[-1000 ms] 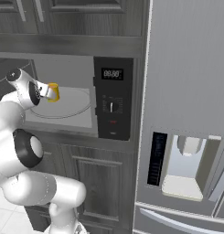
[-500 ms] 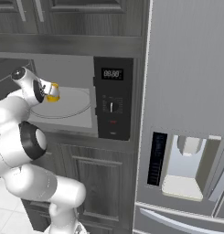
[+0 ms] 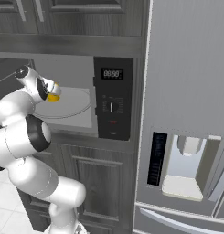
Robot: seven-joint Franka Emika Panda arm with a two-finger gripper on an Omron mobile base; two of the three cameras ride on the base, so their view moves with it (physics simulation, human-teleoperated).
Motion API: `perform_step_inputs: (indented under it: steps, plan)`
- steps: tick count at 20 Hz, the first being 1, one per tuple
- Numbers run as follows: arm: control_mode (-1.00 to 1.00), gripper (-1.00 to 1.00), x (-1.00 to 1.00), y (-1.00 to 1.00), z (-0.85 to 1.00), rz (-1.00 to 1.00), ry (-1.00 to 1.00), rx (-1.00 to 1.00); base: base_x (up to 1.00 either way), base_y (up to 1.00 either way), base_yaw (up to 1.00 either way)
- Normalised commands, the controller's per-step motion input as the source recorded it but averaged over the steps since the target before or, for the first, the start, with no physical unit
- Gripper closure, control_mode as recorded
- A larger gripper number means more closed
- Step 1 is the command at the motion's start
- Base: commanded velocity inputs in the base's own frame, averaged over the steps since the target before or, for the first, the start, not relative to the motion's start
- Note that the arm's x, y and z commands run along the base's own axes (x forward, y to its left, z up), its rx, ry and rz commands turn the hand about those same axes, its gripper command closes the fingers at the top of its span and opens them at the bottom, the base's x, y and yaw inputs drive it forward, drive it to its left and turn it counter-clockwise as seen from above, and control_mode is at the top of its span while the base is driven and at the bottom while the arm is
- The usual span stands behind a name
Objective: Pick the cup of tea, navigate to the dining table, and place it on the saucer.
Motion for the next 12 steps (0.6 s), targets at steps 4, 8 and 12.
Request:
perform_step_inputs:
  steps: [4, 8, 12]
  plan:
    - [-1.0, -1.0, -0.02, 0.0, -0.09, 0.0, 0.0, 0.0, 0.0, 0.0, 0.0]
    - [-1.0, -1.0, -0.01, 0.0, -0.09, 0.0, 0.0, 0.0, 0.0, 0.0, 0.0]
    - [-1.0, -1.0, 0.0, 0.0, 0.0, 0.0, 0.0, 0.0, 0.0, 0.0, 0.0]
